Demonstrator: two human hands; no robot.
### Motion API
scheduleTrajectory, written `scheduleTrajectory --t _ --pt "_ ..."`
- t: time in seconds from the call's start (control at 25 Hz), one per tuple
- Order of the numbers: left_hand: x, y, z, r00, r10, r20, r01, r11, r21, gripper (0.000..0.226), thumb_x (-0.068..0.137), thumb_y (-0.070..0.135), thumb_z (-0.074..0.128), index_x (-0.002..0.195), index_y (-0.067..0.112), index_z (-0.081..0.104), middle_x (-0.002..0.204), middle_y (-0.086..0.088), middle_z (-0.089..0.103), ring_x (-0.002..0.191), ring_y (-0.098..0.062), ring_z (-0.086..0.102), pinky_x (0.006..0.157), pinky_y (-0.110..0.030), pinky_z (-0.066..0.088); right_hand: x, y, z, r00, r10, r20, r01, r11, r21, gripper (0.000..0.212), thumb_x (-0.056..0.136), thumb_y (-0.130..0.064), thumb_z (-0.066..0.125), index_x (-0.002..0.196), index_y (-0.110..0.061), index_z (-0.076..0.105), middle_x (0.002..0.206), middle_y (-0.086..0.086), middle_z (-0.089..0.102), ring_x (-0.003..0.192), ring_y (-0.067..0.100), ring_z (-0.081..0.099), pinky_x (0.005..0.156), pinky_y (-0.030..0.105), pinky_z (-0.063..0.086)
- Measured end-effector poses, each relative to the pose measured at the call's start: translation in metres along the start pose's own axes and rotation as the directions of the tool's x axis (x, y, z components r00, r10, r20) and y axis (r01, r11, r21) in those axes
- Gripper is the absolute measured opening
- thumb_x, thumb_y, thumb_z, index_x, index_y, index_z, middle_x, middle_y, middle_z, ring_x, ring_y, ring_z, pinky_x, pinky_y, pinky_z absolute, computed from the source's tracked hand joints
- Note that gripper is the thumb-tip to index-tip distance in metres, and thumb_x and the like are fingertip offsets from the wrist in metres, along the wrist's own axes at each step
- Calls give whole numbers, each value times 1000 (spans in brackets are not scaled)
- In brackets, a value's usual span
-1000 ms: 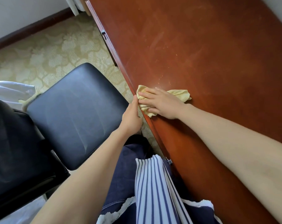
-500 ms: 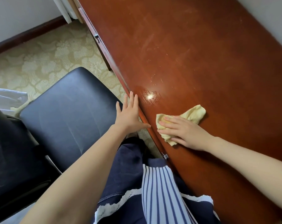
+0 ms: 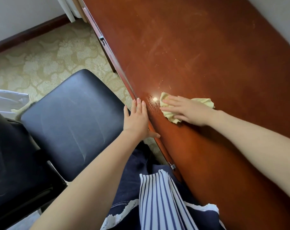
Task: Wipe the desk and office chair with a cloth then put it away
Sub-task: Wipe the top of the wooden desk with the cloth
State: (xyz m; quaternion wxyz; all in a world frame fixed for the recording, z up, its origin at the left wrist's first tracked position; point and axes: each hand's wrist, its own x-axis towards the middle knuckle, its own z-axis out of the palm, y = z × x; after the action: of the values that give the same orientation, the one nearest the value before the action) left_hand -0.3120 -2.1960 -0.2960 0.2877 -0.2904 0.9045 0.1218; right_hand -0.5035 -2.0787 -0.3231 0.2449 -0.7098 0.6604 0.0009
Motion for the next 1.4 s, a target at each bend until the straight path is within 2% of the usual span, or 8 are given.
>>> scheduleTrajectory --t 0.2,0.36,0.56,0.76,0.88,0.96,1.12,1.4 --pt "2 -5 -5 999 26 35 -24 999 -46 132 67 73 63 148 4 -15 157 -13 -17 145 -29 -15 116 -52 -2 69 8 -36 973 231 0 -231 972 41 56 102 -20 40 151 -28 16 161 -3 3 147 17 -2 117 37 14" --pt "5 -13 -7 998 45 45 -42 997 -66 127 69 70 64 149 8 -13 158 -10 -17 146 -30 -10 115 -52 -1 82 -9 -32 945 304 -117 -302 953 34 54 101 -11 39 151 -22 20 160 3 9 147 23 2 117 36 9" --pt "8 -28 -2 995 99 17 -97 990 -100 114 77 64 62 151 15 -10 159 -4 -14 146 -29 -6 115 -51 0 34 -24 -8 990 75 -118 -70 997 45 52 98 -15 48 146 -26 33 157 -2 22 147 17 10 118 30 2" --pt "4 -35 16 979 126 -159 -149 978 -144 84 94 39 54 152 19 -4 160 -1 -10 147 -23 -3 117 -43 3 -33 -49 20 984 -176 -25 175 984 -6 53 90 -16 61 140 -24 46 150 -2 36 143 17 18 118 35 6" --pt "0 -38 23 972 116 -206 -145 980 -134 78 95 32 51 152 19 -1 160 -2 -8 147 -23 -5 117 -43 1 -44 -49 24 965 -262 17 263 962 -74 48 92 -16 57 139 -22 49 149 0 38 142 18 23 117 37 12" --pt "-2 -45 24 966 85 -243 -123 981 -149 73 95 29 51 152 18 6 160 -4 -4 147 -23 -2 117 -43 1 -31 -45 19 963 -267 47 270 961 -63 50 95 -8 51 142 -22 43 153 1 29 143 15 13 118 32 8" --pt "-5 -60 24 959 17 -284 -76 978 -197 65 95 26 50 150 17 18 160 -5 6 147 -23 2 118 -42 1 25 -39 1 975 -208 74 212 976 -56 58 99 -3 37 149 -29 23 158 -4 6 144 9 -5 117 25 -6" --pt "0 -64 19 961 -37 -275 -41 961 -273 64 96 29 49 150 18 18 159 -5 9 147 -23 2 118 -44 2 116 -20 -44 998 56 27 -54 997 -61 54 103 -14 35 151 -28 16 160 -1 2 147 16 0 119 37 8"
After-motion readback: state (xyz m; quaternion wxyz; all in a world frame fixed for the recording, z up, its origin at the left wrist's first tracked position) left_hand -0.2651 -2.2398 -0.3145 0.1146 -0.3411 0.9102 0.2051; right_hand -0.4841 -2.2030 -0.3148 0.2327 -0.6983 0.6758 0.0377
